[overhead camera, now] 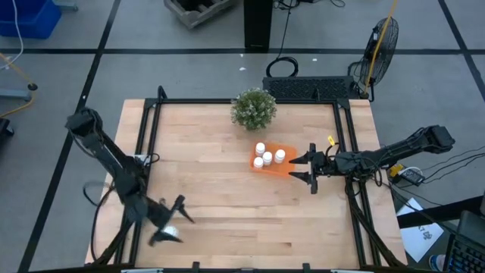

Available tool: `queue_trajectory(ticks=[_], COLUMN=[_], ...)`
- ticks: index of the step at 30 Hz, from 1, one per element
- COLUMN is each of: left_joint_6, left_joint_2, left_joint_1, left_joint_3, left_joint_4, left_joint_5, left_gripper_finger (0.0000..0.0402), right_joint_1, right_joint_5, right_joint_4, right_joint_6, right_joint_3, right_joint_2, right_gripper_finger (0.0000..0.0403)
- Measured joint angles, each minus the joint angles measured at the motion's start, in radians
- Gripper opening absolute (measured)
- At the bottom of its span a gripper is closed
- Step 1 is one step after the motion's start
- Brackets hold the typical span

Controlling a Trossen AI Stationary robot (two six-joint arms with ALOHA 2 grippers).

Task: Pick and place pill bottles into a basket
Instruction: Put the white pill bottle into the orange bin

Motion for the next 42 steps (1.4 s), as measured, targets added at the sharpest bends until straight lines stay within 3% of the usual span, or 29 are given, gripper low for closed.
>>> queue_trajectory(ticks=[2,5,11,16,23,29,42], left_joint_6=[0.023,-0.037,-0.019,-0.025,0.153,0.158,0.114], left_joint_2=[-0.098,-0.215,-0.318,-0.319,-0.315,-0.314,-0.313], left_joint_1=[0.016,0.027,0.017,0.015,-0.028,-0.044,-0.045], left_joint_3=[-0.090,-0.198,-0.317,-0.363,-0.379,-0.380,-0.380], left_joint_4=[0.032,0.058,0.182,0.151,0.150,0.090,0.096], left_joint_5=[0.084,0.113,0.250,0.216,0.360,0.268,0.331], left_gripper_finger=[0.0347,0.0347,0.0347,0.0347,0.0347,0.0347,0.0347], right_joint_1=[0.000,0.000,0.000,0.000,0.000,0.000,0.000], right_joint_5=[0.000,0.000,-0.001,-0.001,-0.001,-0.001,-0.001], right_joint_4=[0.002,0.000,0.001,0.002,0.000,0.001,0.000], right_joint_6=[0.000,0.000,0.000,0.000,0.000,0.000,0.000], right_joint_3=[0.000,0.000,0.001,0.001,0.000,0.000,0.000], right_joint_2=[0.000,0.000,0.000,0.000,0.000,0.000,0.000], right_gripper_finger=[0.0210,0.0210,0.0210,0.0210,0.0210,0.0210,0.0210])
